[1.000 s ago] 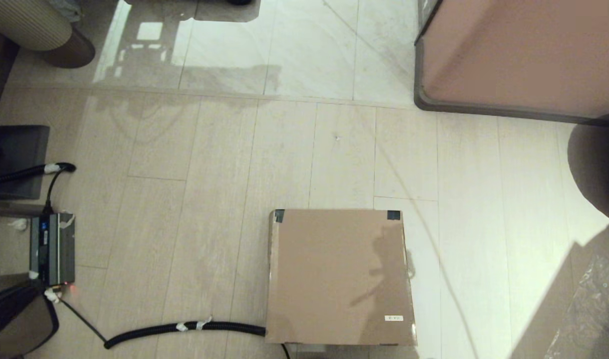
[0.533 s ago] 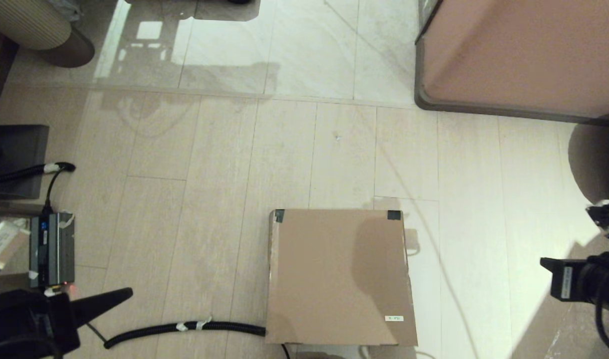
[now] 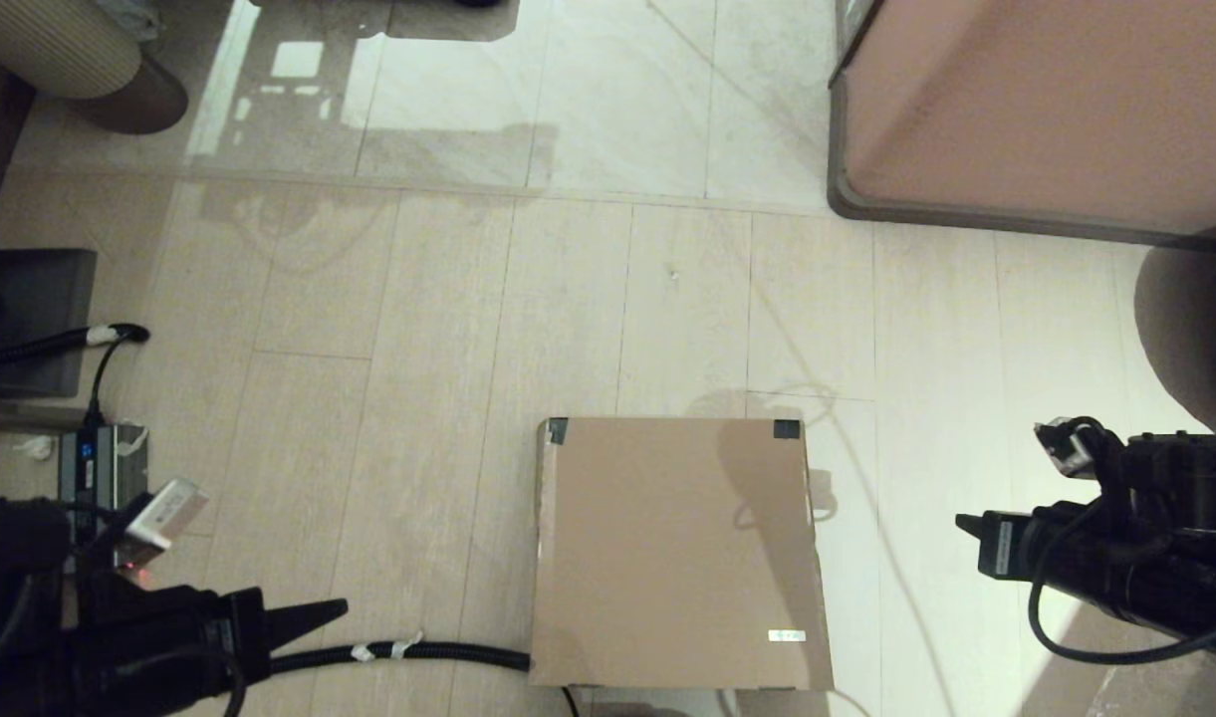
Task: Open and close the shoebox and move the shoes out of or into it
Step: Close the shoe box
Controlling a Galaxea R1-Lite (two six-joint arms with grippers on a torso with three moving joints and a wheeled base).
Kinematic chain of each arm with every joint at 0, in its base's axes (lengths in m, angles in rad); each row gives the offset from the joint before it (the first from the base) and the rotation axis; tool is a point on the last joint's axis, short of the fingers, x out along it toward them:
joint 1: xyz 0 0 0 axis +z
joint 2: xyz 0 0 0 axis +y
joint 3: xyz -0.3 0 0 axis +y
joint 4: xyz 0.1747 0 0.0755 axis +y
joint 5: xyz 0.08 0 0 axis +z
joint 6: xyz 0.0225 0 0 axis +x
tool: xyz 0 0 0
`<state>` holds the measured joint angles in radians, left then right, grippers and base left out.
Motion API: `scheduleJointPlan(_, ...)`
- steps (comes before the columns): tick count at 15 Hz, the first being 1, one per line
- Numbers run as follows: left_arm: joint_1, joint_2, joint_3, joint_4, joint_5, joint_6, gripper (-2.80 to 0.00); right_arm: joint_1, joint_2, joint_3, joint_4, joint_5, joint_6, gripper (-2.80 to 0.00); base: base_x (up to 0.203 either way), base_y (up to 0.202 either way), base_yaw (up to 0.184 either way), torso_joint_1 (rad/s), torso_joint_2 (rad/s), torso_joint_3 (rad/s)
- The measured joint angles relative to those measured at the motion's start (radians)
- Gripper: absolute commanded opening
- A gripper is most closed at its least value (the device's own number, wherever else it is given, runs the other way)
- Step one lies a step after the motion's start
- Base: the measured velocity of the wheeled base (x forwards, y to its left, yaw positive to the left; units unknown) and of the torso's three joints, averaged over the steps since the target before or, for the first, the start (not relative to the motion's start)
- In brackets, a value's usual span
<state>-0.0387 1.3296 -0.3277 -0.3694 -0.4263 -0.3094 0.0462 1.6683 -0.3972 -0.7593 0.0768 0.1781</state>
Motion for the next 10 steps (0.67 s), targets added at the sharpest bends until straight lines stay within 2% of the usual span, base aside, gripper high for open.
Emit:
scheduleJointPlan(3, -0.02, 0.093, 0.008, -0.024, -0.022, 0.0, -2.8, 0.003, 0.132, 0.001, -0.156, 0.003, 0.064, -2.8, 0.0, 0.0, 0.0, 0.0, 0.0, 0.0)
scheduleJointPlan(5, -0.028, 0.158, 0.004, -0.067, -0.023, 0.0, -2.8, 0.003, 0.208, 0.002, -0.207, 0.007, 0.072, -2.8, 0.0, 0.0, 0.0, 0.0, 0.0, 0.0)
scheduleJointPlan(10, -0.068, 0.396, -0.004, -0.306, -0.015, 0.002, -2.8, 0.006, 0.381, -0.06, -0.274, 0.031, 0.077, -2.8, 0.0, 0.0, 0.0, 0.0, 0.0, 0.0)
